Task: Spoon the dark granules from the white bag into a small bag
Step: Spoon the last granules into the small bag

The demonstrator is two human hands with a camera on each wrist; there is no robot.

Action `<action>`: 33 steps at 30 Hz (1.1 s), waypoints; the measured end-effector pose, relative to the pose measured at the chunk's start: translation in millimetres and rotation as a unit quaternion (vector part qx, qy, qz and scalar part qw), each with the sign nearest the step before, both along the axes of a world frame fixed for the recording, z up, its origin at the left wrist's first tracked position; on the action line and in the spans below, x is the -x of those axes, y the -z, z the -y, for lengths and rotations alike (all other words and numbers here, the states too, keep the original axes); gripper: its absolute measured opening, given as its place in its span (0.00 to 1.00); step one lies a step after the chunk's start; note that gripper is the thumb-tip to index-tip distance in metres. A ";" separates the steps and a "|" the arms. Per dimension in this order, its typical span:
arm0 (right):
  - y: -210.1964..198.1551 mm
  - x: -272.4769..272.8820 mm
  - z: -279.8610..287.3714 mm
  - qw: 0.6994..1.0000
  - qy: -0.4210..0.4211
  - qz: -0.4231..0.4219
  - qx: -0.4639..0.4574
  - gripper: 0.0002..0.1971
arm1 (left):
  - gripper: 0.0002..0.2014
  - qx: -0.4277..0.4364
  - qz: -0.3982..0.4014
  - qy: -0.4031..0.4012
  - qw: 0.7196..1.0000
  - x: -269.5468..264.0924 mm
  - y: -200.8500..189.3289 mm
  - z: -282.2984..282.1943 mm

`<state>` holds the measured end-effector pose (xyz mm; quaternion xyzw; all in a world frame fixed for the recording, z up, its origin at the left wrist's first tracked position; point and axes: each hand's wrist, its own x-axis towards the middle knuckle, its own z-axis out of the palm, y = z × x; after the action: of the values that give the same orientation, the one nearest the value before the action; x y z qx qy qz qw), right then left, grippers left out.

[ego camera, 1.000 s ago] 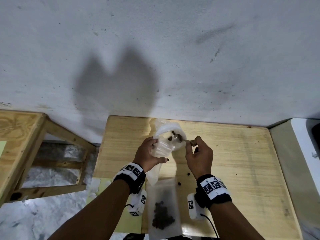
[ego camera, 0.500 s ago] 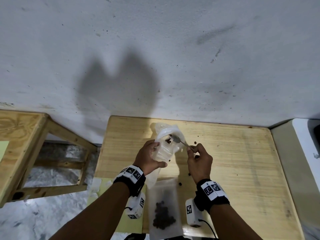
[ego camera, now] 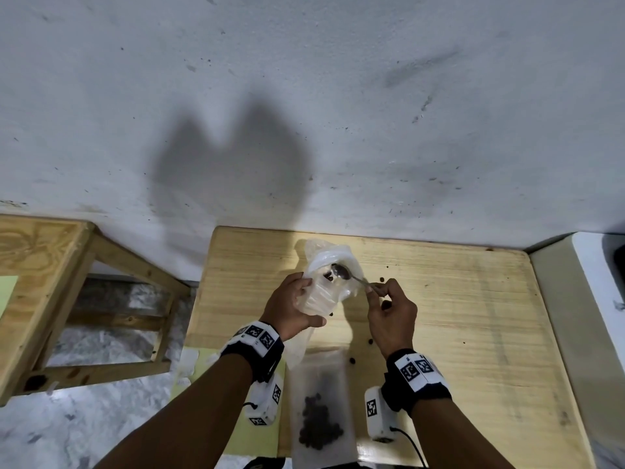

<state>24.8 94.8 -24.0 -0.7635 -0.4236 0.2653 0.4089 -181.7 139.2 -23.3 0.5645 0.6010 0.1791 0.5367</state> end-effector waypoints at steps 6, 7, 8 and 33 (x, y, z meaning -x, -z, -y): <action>-11.0 1.3 -0.5 0.998 0.036 -0.041 -0.027 0.14 | 0.43 -0.005 0.001 -0.002 1.000 1.0 1.5 -0.3; -10.3 1.4 -0.3 0.998 0.035 -0.038 -0.025 0.14 | 0.43 -0.006 0.001 -0.002 1.000 0.4 1.4 -0.8; -9.1 1.6 0.1 0.999 0.032 -0.032 -0.023 0.13 | 0.43 -0.006 0.001 -0.001 1.000 0.1 1.7 -1.0; 11.0 27.0 9.8 0.982 0.142 -0.122 0.024 0.18 | 0.44 -0.001 0.004 0.013 1.000 -4.4 9.8 -3.0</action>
<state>-2.2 85.1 -35.0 -0.7875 -0.2514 0.3058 0.4724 -177.3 142.2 -33.1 0.5721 0.5915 0.1751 0.5405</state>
